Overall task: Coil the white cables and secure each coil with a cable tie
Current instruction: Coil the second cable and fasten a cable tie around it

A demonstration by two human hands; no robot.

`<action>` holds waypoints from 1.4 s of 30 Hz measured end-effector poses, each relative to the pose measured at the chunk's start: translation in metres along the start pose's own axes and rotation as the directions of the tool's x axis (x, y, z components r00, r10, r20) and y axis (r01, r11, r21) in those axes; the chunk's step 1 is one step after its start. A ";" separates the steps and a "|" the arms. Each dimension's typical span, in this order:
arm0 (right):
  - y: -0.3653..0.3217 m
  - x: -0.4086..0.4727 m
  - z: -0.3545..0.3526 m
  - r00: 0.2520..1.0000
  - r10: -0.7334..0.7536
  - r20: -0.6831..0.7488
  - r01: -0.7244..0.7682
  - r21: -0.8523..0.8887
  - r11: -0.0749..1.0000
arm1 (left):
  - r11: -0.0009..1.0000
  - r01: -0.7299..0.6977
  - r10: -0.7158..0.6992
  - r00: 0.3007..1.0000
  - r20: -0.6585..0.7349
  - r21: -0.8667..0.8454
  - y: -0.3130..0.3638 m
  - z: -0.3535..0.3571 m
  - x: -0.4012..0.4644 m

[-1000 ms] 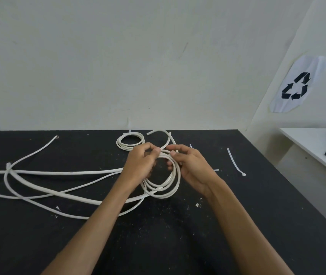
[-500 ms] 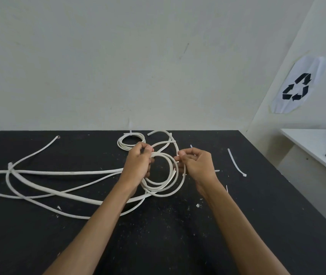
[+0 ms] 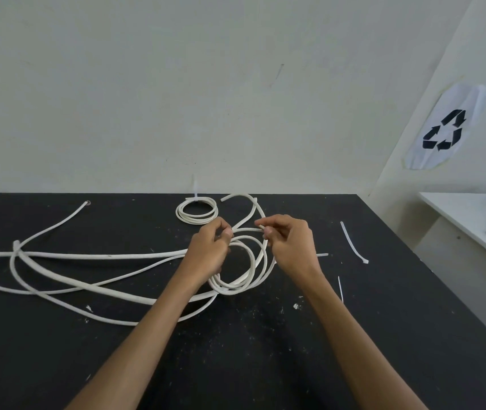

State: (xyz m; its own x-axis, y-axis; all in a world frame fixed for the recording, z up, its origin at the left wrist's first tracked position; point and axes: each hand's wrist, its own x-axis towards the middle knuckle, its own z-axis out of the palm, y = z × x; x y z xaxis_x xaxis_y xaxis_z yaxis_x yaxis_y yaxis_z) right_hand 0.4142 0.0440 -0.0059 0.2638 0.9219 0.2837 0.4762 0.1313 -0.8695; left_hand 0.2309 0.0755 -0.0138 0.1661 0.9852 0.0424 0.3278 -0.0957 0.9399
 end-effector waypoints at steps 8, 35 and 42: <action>0.000 -0.005 0.014 0.924 -0.380 -0.036 0.331 -0.419 0.845 | 0.990 -0.084 0.085 0.996 -0.004 0.115 0.008 -0.002 0.000; -0.018 -0.017 0.012 0.993 0.049 0.105 -0.083 0.354 0.932 | 0.968 -0.133 0.096 0.980 -0.177 -0.213 0.003 0.016 -0.004; -0.017 -0.021 0.018 0.975 0.031 0.218 -0.097 0.300 0.949 | 0.905 -0.048 -0.085 0.953 -0.291 -0.423 -0.002 0.029 -0.003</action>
State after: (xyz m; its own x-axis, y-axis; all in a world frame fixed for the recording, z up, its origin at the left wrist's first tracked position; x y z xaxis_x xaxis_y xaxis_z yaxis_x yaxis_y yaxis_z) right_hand 0.3856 0.0290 -0.0044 0.0891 0.9828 0.1615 0.1743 0.1442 -0.9741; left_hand 0.2564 0.0687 -0.0259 -0.1406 0.9883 0.0590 -0.1042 -0.0740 0.9918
